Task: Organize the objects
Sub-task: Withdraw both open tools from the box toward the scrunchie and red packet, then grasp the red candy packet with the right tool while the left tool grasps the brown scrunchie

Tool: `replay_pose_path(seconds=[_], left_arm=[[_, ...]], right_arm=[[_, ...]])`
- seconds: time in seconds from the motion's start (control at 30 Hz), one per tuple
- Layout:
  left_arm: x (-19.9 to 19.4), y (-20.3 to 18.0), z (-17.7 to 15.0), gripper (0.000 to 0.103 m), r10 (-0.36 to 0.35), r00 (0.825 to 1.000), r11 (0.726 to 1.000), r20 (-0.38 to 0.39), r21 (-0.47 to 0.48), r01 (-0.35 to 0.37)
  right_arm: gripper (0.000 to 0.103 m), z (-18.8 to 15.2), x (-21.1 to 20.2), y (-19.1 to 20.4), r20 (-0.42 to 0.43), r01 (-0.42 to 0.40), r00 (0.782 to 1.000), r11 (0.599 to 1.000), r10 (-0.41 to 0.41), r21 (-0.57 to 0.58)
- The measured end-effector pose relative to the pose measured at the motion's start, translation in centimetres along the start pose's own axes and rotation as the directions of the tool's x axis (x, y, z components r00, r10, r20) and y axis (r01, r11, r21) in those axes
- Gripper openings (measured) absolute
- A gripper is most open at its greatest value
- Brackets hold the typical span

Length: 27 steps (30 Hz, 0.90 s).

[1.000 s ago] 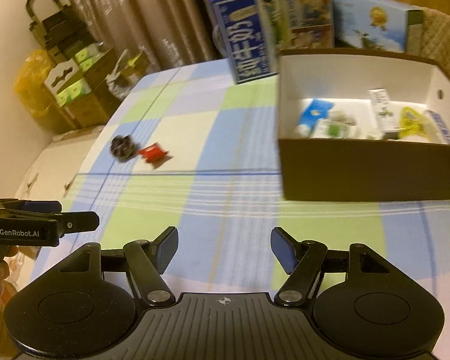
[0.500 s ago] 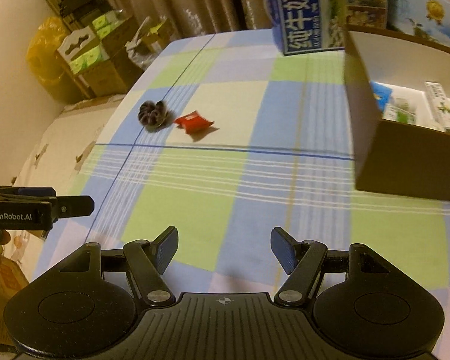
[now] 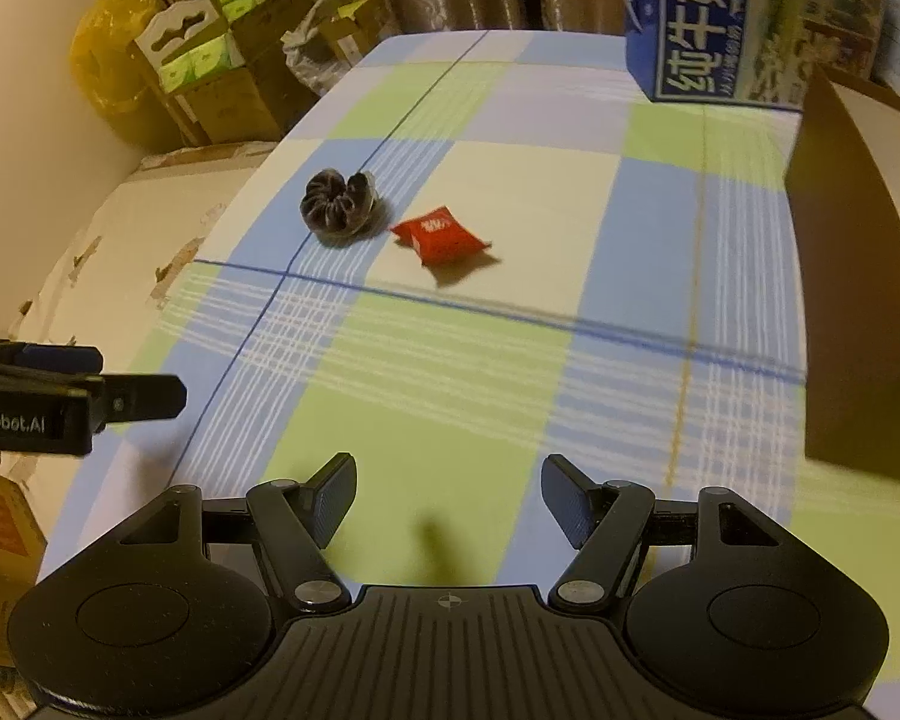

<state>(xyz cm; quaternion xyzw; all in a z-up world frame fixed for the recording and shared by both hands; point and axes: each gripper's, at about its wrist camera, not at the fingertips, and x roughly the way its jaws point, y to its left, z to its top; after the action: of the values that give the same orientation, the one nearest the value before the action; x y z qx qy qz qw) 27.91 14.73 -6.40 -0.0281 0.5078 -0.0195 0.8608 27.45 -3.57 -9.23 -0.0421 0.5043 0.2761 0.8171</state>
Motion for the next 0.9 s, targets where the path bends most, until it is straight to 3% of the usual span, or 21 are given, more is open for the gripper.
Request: replay_pose_path(seconds=[0.37, 0.9], left_arm=[[2.5, 0.8, 2.4, 0.092, 0.007, 1.000, 1.000, -0.007, -0.006, -0.007], [6.3, 2.4, 5.2, 0.092, 0.031, 0.999, 0.999, 0.008, -0.018, -0.031]], right_arm=[[0.066, 5.2, 3.2, -0.1, 0.052, -0.002, 0.999, 0.998, 0.005, -0.055], [0.065, 9.9, 9.0, 0.0, 0.074, -0.044, 0.996, 0.984, 0.058, -0.171]])
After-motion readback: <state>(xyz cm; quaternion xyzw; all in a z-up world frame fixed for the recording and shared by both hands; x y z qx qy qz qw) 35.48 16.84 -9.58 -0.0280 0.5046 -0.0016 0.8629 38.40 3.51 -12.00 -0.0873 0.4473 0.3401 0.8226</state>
